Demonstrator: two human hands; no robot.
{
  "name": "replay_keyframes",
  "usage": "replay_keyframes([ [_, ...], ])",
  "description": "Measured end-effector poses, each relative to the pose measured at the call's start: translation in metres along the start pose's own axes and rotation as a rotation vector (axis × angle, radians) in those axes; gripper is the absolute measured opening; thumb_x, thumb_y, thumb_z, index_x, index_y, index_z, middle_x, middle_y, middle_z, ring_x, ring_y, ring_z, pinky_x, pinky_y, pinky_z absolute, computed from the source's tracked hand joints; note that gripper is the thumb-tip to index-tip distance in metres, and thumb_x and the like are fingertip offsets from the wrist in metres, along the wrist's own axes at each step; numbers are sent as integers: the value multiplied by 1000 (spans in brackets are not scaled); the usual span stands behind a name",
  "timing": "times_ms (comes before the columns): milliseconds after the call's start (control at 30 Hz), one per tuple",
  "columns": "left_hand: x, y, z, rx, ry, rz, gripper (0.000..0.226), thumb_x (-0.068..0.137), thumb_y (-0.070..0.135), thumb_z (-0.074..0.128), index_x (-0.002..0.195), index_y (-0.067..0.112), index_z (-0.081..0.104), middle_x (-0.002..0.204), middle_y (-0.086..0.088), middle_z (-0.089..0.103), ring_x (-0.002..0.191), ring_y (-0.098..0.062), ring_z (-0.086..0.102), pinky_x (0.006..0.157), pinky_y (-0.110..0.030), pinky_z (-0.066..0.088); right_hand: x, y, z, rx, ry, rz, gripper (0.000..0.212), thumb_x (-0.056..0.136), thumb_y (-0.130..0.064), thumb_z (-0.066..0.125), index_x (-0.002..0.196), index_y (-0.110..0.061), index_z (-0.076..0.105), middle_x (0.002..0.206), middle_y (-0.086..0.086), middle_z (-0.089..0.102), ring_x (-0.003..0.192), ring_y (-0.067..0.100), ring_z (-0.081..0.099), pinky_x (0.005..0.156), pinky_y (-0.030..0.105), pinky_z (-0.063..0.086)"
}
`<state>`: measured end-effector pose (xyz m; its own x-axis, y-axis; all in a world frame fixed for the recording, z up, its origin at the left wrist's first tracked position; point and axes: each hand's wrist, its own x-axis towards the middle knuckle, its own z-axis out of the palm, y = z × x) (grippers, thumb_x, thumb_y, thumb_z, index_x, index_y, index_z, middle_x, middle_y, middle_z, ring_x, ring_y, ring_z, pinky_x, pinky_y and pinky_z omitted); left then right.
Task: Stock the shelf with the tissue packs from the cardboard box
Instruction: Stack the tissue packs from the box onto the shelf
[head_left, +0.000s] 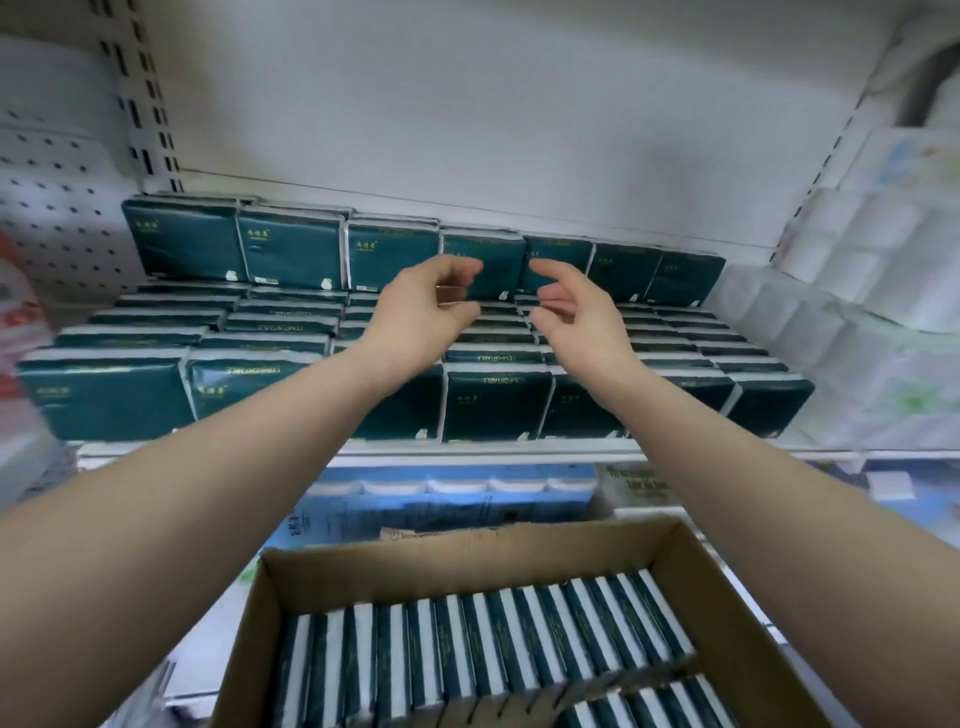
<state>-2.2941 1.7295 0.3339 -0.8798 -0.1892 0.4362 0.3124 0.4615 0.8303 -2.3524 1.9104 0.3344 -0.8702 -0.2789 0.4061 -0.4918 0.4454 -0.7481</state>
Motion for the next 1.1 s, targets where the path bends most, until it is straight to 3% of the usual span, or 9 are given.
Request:
replay_keyframes([
  [133, -46, 1, -1, -50, -31, -6, 34, 87, 3, 64, 114, 24, 62, 112, 2, 66, 103, -12, 64, 99, -28, 49, -45, -4, 4, 31, -1, -9, 44, 96, -10, 59, 136, -29, 56, 117, -2, 60, 107, 4, 60, 85, 5, 42],
  [267, -99, -5, 0, -75, -100, -35, 33, 87, -1, 63, 114, 17, 64, 108, -2, 67, 101, -14, 65, 96, -26, 50, -95, 2, 17, 62, 0, 1, 42, 93, -8, 62, 131, -25, 58, 110, -1, 62, 102, 7, 61, 90, 12, 48],
  [367, -141, -20, 4, -49, -172, -72, 31, 87, 0, 64, 114, 14, 65, 103, 0, 68, 97, -12, 65, 94, -23, 50, -138, 14, 34, 72, -43, 41, 40, 92, -5, 62, 129, -22, 59, 107, 0, 63, 98, 9, 60, 85, 10, 47],
  [500, -192, -52, 16, 38, -290, -233, 26, 87, 7, 66, 111, 18, 66, 105, 5, 69, 98, -5, 64, 94, -19, 48, -195, 33, 54, 93, -111, 169, 37, 92, -5, 62, 125, -22, 61, 104, -5, 63, 97, 3, 59, 83, 9, 45],
  [600, -227, -78, 25, 133, -438, -376, 23, 88, 15, 68, 109, 23, 64, 101, 10, 65, 91, 1, 60, 80, -6, 45, -232, 51, 68, 93, -198, 279, 32, 92, -6, 62, 117, -25, 63, 101, -9, 64, 95, 1, 60, 82, 12, 46],
  [700, -257, -107, 33, 262, -573, -527, 25, 88, 19, 68, 112, 23, 63, 101, 8, 63, 97, -12, 63, 80, -17, 47, -259, 74, 84, 88, -297, 428, 25, 94, -8, 61, 113, -24, 64, 100, -4, 64, 94, 9, 61, 84, 20, 48],
  [800, -278, -127, 35, 439, -737, -660, 29, 90, 25, 66, 118, 19, 60, 105, 4, 61, 96, -14, 60, 79, -22, 48, -270, 89, 96, 9, -453, 616, 23, 96, -15, 59, 119, -20, 62, 108, 1, 64, 99, 17, 63, 79, 22, 49],
  [967, -296, -145, 41, 713, -952, -760, 44, 93, 32, 61, 131, 13, 51, 124, -6, 58, 109, -22, 58, 88, -30, 50, -286, 105, 120, -44, -658, 829, 27, 96, -16, 57, 124, -15, 60, 112, 6, 65, 105, 24, 64, 97, 40, 53],
  [1100, -304, -152, 47, 762, -1017, -806, 36, 94, 29, 57, 124, 10, 56, 110, -5, 62, 92, -20, 58, 74, -28, 47, -294, 114, 135, -87, -712, 914, 28, 95, -12, 55, 123, -10, 57, 109, 9, 61, 103, 26, 64, 93, 43, 56],
])
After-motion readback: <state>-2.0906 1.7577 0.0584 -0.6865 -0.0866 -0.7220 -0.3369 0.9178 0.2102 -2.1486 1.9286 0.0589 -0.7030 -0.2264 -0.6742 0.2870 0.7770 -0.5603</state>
